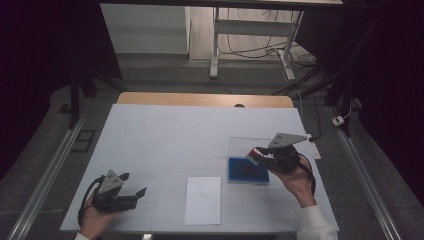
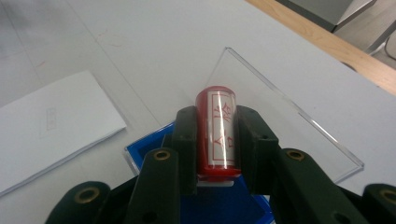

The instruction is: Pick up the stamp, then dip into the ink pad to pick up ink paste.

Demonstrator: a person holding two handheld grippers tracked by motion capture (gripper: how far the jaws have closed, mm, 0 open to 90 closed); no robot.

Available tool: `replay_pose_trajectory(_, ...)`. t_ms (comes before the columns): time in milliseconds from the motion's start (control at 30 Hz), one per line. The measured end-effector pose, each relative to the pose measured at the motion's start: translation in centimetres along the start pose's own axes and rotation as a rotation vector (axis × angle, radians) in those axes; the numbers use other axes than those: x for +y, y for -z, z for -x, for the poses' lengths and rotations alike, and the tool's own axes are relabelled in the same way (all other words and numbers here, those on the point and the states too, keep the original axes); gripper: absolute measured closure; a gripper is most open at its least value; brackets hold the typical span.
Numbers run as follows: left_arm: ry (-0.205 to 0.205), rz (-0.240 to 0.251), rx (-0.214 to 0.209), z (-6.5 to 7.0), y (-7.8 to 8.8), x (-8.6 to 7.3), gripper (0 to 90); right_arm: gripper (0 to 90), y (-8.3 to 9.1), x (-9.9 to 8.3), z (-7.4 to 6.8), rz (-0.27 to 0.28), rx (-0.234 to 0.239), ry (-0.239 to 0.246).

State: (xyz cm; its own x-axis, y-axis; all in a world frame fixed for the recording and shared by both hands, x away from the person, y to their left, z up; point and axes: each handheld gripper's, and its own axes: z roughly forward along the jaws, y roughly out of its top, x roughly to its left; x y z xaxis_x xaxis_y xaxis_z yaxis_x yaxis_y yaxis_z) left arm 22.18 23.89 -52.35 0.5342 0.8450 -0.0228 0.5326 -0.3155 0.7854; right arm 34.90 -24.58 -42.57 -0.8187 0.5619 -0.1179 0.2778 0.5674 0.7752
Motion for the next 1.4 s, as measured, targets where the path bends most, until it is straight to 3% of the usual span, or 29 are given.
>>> replay_pose_trajectory(300,0.005,0.004,0.004,-0.1,0.0,0.0,19.4,69.6,-0.3,0.1,0.0,0.002,0.012,-0.003)
replay_pose_trajectory(600,0.001,-0.003,0.005,0.0,0.0,0.0,19.3,69.8,-2.3,-0.3,-0.1,-0.130,0.013,-0.008)
replay_pose_trajectory(867,-0.002,-0.007,0.008,0.0,-0.1,0.0,19.3,69.8,-3.6,-0.8,0.1,-0.201,0.023,-0.027)
replay_pose_trajectory(1233,-0.009,-0.017,0.006,0.0,-0.1,-0.1,19.3,69.8,-5.2,-1.5,0.1,-0.274,0.021,-0.027)
replay_pose_trajectory(1400,-0.007,-0.018,0.003,0.0,-0.1,-0.2,19.3,69.8,-5.3,-1.5,0.1,-0.270,0.020,-0.032)
